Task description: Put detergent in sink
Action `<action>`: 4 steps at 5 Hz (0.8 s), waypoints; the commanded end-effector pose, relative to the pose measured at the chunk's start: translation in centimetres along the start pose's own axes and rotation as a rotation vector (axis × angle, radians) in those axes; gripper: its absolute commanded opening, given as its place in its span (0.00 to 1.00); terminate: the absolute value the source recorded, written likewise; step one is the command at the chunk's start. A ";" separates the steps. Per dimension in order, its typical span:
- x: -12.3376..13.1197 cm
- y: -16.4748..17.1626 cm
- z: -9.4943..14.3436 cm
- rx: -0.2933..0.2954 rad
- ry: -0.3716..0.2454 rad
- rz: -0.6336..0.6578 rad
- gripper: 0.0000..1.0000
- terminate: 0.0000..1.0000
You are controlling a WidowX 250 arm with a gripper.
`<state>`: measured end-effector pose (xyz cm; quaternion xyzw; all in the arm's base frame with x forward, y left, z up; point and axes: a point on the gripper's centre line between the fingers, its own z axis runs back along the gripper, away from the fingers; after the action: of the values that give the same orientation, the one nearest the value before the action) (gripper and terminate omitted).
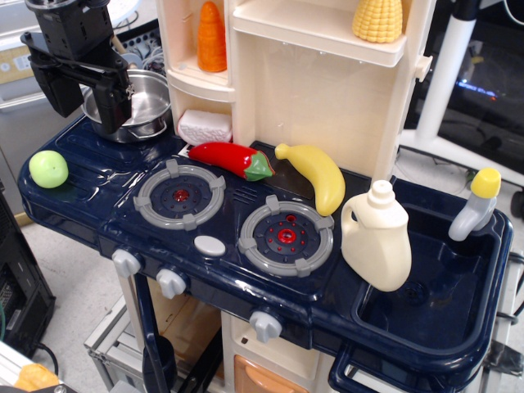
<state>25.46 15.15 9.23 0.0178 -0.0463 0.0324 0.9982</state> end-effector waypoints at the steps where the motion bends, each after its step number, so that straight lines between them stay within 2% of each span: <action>1: 0.0 0.0 0.0 0.000 0.000 0.000 1.00 0.00; 2: -0.1 -3.9 2.8 0.052 0.029 0.108 1.00 0.00; 3: -1.0 -8.8 4.3 0.087 0.040 0.247 1.00 0.00; 4: -1.4 -13.7 5.4 0.109 0.080 0.383 1.00 0.00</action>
<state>23.94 -0.52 13.46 0.0675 0.0168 0.2485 0.9661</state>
